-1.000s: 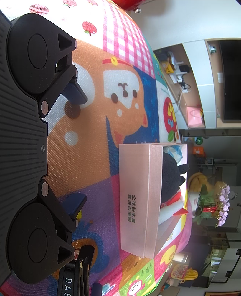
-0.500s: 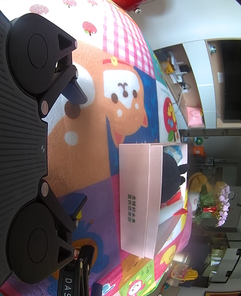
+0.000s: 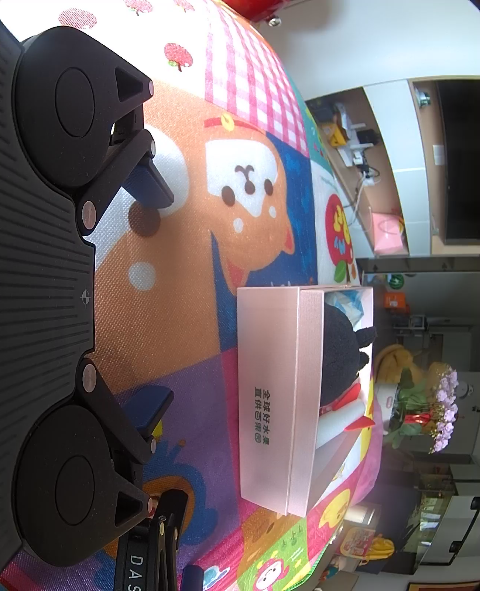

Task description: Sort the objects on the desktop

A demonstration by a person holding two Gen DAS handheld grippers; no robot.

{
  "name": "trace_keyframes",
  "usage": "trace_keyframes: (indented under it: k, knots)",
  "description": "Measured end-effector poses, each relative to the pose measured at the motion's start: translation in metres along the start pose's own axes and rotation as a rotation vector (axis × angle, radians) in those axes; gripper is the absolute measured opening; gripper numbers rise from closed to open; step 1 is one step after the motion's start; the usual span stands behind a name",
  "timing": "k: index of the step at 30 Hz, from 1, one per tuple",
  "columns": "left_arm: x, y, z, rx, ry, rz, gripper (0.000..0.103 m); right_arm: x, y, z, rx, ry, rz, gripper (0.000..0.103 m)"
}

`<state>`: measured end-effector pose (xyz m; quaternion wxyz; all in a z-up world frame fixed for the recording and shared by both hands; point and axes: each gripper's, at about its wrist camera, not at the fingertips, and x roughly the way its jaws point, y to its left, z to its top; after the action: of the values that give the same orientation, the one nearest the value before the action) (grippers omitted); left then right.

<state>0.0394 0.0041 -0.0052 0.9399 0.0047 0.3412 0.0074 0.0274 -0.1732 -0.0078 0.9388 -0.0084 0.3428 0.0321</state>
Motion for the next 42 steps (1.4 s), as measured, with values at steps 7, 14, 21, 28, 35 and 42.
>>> trace_keyframes:
  k: [7, 14, 21, 28, 35, 42]
  knots:
    - [0.0001, 0.0000, 0.0001, 0.000, 0.000, 0.000, 0.103, -0.0005, 0.0000, -0.0003, 0.000, 0.000, 0.000, 0.103]
    - [-0.0001, 0.0000, 0.0000, -0.001, 0.000, 0.001, 0.103, -0.0004, 0.0001, -0.0001, 0.000, 0.000, 0.000, 0.103]
    - [-0.0002, 0.0001, 0.0002, -0.002, 0.000, 0.001, 0.103, -0.0007, 0.0003, -0.0002, 0.000, 0.000, 0.000, 0.103]
    - [0.0000, 0.0000, -0.0019, -0.003, 0.000, 0.000, 0.103, -0.0007, 0.0006, -0.0001, 0.000, 0.000, 0.000, 0.103]
    - [-0.0007, -0.0030, -0.0034, -0.003, 0.001, 0.000, 0.103, -0.0011, 0.0005, -0.0002, 0.000, 0.000, 0.000, 0.103]
    - [-0.0009, -0.0037, -0.0042, -0.004, 0.001, 0.000, 0.103, -0.0009, 0.0007, 0.0000, 0.000, 0.000, 0.000, 0.103]
